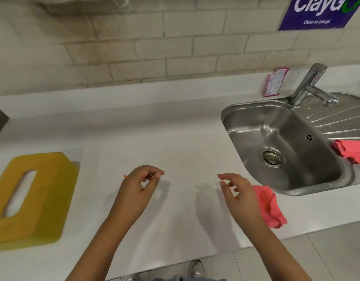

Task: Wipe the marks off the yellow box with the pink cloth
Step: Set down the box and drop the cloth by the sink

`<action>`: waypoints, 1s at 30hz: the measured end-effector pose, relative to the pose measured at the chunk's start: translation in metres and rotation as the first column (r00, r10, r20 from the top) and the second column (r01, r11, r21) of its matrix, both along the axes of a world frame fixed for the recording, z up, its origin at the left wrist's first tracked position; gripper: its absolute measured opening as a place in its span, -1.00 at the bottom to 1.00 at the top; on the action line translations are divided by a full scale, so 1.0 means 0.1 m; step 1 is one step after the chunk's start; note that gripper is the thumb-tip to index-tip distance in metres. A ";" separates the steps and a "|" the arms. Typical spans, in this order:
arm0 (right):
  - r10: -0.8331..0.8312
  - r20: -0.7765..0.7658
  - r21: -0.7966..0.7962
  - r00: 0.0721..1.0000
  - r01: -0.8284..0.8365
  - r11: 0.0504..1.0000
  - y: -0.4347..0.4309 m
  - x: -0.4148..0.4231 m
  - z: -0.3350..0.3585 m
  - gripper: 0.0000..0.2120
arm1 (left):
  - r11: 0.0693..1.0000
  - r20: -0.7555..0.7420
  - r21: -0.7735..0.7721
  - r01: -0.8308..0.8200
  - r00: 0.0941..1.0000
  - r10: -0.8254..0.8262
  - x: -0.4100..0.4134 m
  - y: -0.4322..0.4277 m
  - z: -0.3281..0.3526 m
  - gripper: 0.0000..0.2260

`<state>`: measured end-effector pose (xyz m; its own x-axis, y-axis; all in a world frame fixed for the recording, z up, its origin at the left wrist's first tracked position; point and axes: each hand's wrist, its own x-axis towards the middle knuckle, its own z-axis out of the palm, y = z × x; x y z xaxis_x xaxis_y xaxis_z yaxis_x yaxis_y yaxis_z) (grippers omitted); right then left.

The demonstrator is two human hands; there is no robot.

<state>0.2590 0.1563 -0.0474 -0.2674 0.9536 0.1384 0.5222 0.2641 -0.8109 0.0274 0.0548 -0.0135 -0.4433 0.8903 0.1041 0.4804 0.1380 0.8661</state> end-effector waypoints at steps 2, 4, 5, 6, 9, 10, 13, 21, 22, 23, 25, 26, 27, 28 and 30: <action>0.119 -0.020 -0.028 0.993 -0.120 0.992 -0.13 -0.39 0.00 -0.82 | 0.996 -0.020 0.013 -0.090 0.996 0.090 -0.30 -0.24 0.05 -0.83; 0.212 -0.046 -0.090 0.976 -0.216 0.972 -0.25 -0.72 0.00 -0.82 | 0.988 -0.025 0.033 -0.151 0.988 0.152 -0.55 -0.48 0.09 -0.82; 0.249 -0.060 -0.118 0.967 -0.254 0.960 -0.32 -0.87 0.00 -0.82 | 0.983 -0.015 0.032 -0.178 0.984 0.179 -0.65 -0.60 0.11 -0.82; 0.286 -0.075 -0.141 0.955 -0.294 0.945 -0.43 -1.08 0.01 -0.82 | 0.977 -0.013 0.028 -0.210 0.977 0.211 -0.80 -0.77 0.14 -0.83; 0.407 -0.123 -0.173 0.905 -0.424 0.889 -0.75 -1.66 0.07 -0.77 | 0.954 -0.033 0.042 -0.297 0.954 0.299 -1.21 -1.22 0.20 -0.83; 0.448 -0.138 -0.185 0.883 -0.467 0.865 -0.85 -1.82 0.09 -0.73 | 0.946 -0.045 0.049 -0.321 0.945 0.323 -1.33 -1.34 0.21 -0.83; 0.574 -0.165 -0.204 0.802 -0.597 0.776 -1.13 -2.24 0.11 -0.56 | 0.931 -0.085 0.055 -0.362 0.927 0.366 -1.65 -1.68 0.21 -0.83; 0.744 -0.100 -0.313 0.660 -0.731 0.606 -1.67 -3.01 -0.02 0.09 | 0.897 -0.106 -0.017 -0.442 0.893 0.438 -2.30 -2.37 -0.12 -0.75; 0.752 -0.093 -0.322 0.652 -0.735 0.597 -1.72 -3.07 -0.03 0.15 | 0.892 -0.094 -0.049 -0.449 0.891 0.443 -2.34 -2.43 -0.17 -0.67; 0.757 -0.092 -0.328 0.647 -0.737 0.591 -1.75 -3.13 -0.03 0.19 | 0.890 -0.078 -0.075 -0.449 0.893 0.444 -2.37 -2.47 -0.21 -0.60; 0.760 -0.094 -0.337 0.643 -0.739 0.584 -1.81 -3.24 -0.03 0.24 | 0.896 -0.023 -0.113 -0.428 0.903 0.429 -2.42 -2.54 -0.28 -0.51; 0.760 -0.095 -0.342 0.643 -0.738 0.582 -1.83 -3.28 -0.03 0.24 | 0.901 0.012 -0.125 -0.415 0.908 0.419 -2.44 -2.56 -0.31 -0.50; 0.759 -0.102 -0.348 0.643 -0.738 0.579 -1.85 -3.31 -0.02 0.23 | 0.908 0.045 -0.130 -0.398 0.912 0.407 -2.45 -2.57 -0.34 -0.51; 0.756 -0.110 -0.352 0.645 -0.737 0.578 -1.88 -3.33 -0.01 0.22 | 0.917 0.075 -0.129 -0.378 0.918 0.389 -2.45 -2.58 -0.37 -0.54; 0.753 -0.120 -0.352 0.647 -0.737 0.577 -1.93 -3.36 0.00 0.20 | 0.935 0.119 -0.114 -0.337 0.929 0.349 -2.46 -2.59 -0.40 -0.61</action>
<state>-0.0770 -0.0365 -0.0478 -0.9030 0.3925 -0.1747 0.3018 0.2900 -0.9082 -0.2186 -0.2045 -0.0540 -0.7276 0.6840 -0.0518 0.2691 0.3541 0.8957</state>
